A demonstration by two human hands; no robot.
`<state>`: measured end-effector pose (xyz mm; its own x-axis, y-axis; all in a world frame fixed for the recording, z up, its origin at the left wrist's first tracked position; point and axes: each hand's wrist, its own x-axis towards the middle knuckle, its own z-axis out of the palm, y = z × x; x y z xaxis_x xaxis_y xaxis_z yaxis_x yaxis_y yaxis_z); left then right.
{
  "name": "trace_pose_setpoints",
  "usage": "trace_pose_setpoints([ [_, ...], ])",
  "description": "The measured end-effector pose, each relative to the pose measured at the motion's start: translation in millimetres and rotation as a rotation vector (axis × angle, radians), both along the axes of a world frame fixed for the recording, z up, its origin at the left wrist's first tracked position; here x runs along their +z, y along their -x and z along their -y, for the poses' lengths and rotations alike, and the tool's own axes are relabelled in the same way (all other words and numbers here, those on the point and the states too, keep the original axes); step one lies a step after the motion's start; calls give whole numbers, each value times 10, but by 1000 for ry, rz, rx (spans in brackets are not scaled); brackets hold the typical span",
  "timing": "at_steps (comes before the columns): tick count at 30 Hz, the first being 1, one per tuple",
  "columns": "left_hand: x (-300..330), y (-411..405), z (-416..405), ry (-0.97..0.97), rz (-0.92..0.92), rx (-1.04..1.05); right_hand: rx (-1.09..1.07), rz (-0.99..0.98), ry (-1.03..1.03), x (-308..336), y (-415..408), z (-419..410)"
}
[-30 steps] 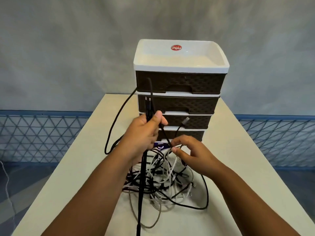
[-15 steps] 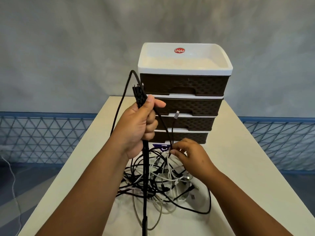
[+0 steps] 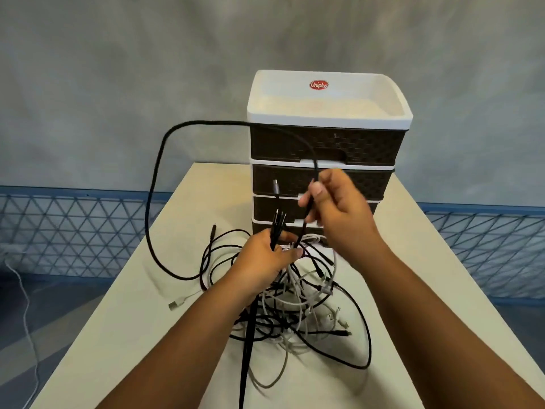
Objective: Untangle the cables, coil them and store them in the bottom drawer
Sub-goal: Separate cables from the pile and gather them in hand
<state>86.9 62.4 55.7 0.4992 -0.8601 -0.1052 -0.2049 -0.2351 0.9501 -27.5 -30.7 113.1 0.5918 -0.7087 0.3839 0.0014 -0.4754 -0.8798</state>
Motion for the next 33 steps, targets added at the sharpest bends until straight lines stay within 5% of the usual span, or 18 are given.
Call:
trace_pose_setpoints([
  [5,-48,12,-32,-32,-130,54,-46,144,-20,385,84,65],
  [12,115,-258,-295,440,-1139,-6,338,55,-81,273,333,-241],
  [14,113,-363,-457,610,-1277,3,480,-86,-85,115,424,-280],
  [21,196,-575,-697,675,-1222,315,693,-593,-169,-390,511,-290],
  [29,187,-69,-1028,209,-847,-53,522,-537,-667,-498,-275,-438],
  [33,151,32,-1168,140,-769,-85,683,-633,-997,-626,-901,-592],
])
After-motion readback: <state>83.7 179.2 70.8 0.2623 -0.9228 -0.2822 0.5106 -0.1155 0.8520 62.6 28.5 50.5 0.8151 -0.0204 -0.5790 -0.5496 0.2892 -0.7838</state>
